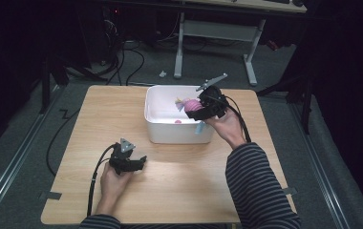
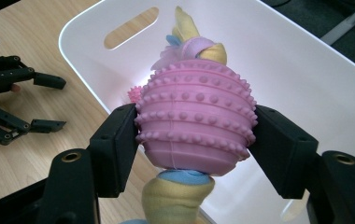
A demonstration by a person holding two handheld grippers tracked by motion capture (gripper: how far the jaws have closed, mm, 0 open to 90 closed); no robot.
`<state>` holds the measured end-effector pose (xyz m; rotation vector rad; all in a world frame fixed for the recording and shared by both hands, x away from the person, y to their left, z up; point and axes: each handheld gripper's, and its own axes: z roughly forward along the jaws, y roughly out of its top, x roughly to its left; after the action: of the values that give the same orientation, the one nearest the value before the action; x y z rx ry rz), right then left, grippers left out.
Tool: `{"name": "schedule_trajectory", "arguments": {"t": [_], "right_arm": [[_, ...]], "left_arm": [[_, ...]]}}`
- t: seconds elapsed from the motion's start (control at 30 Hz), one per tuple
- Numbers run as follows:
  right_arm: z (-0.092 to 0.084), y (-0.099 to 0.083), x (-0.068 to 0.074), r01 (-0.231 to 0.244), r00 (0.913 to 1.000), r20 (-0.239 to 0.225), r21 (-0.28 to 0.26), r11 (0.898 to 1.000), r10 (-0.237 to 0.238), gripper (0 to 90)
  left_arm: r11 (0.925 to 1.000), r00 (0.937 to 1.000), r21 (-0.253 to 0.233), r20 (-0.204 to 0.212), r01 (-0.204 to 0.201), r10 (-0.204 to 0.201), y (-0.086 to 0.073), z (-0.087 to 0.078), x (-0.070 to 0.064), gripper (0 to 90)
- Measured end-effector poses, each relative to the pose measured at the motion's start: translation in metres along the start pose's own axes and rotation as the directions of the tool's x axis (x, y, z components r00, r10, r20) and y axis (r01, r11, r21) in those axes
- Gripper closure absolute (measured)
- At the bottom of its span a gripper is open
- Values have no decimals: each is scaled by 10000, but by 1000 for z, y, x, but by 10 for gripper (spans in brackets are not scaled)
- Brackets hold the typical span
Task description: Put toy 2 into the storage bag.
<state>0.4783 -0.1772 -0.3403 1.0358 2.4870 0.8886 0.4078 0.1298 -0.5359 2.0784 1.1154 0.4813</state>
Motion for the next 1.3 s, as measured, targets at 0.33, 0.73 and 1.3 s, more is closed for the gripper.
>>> {"name": "schedule_trajectory", "arguments": {"t": [0.33, 0.73, 1.3], "right_arm": [[19, 6, 1, 4, 9991, -433, 756, 9971, 29, 348], [30, 10, 5, -283, 9991, -269, 1382, 9900, 324, 338], [-2, -9, 6, -155, 9998, 86, -593, 9981, 160, 366]], "left_arm": [[10000, 10000, 5, -1, -6, 6, 0, 0, 0, 248], [10000, 10000, 11, 14, 7, -7, 0, 0, 0, 249], [10000, 10000, -13, 24, -1, 1, 0, 0, 0, 256]]}}
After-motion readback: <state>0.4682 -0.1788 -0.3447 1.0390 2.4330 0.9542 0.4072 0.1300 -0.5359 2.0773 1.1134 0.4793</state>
